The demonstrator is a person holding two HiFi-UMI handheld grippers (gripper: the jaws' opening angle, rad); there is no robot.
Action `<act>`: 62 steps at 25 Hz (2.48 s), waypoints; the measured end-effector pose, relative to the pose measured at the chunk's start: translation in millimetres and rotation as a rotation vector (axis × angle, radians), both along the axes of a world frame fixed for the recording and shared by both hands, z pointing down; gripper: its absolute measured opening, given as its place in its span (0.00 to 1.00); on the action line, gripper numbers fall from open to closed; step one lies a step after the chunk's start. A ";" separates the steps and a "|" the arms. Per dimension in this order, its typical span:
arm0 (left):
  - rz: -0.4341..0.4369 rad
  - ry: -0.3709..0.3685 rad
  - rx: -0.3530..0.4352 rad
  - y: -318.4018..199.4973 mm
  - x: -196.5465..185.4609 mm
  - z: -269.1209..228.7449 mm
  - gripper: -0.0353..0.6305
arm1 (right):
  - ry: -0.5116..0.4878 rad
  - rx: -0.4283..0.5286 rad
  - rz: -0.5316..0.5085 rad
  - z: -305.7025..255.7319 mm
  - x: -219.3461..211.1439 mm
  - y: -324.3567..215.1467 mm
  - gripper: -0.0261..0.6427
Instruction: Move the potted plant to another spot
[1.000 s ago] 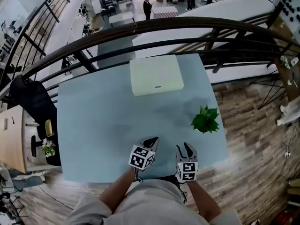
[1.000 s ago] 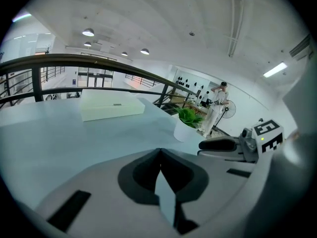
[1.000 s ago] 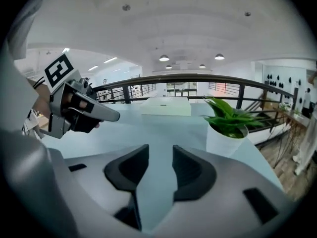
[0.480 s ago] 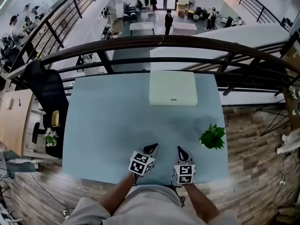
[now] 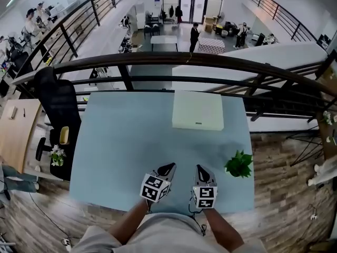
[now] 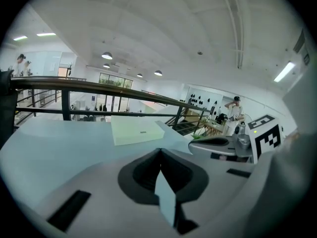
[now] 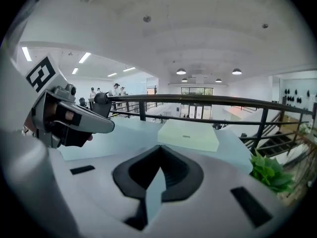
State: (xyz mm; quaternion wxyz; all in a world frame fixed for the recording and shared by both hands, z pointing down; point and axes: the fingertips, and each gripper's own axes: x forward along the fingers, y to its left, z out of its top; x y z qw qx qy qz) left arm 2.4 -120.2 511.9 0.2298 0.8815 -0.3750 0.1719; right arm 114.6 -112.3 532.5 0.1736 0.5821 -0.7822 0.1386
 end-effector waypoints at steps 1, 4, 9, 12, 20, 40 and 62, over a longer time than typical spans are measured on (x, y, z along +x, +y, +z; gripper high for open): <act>-0.003 0.008 0.016 -2.5 -1.1 -7.8 0.07 | -0.007 0.014 0.003 -9.1 0.1 -2.7 0.04; -0.015 0.029 0.065 -8.5 -4.4 -30.1 0.07 | -0.019 0.068 0.000 -40.2 -2.3 -8.7 0.04; -0.039 0.059 0.164 -21.9 -11.3 -72.1 0.07 | -0.058 0.187 -0.012 -99.9 -10.3 -19.9 0.04; -0.047 0.082 0.234 -27.4 -17.0 -106.1 0.07 | -0.084 0.266 -0.007 -141.7 -9.7 -23.0 0.04; -0.079 0.104 0.380 -28.5 -26.5 -160.4 0.07 | -0.024 0.384 0.019 -184.0 4.0 -22.2 0.04; -0.060 0.100 0.375 -22.9 -20.8 -155.1 0.07 | -0.008 0.395 0.041 -183.7 11.1 -14.6 0.04; -0.029 0.092 0.384 -18.3 -13.5 -156.8 0.07 | 0.021 0.373 0.036 -180.6 10.4 -12.6 0.04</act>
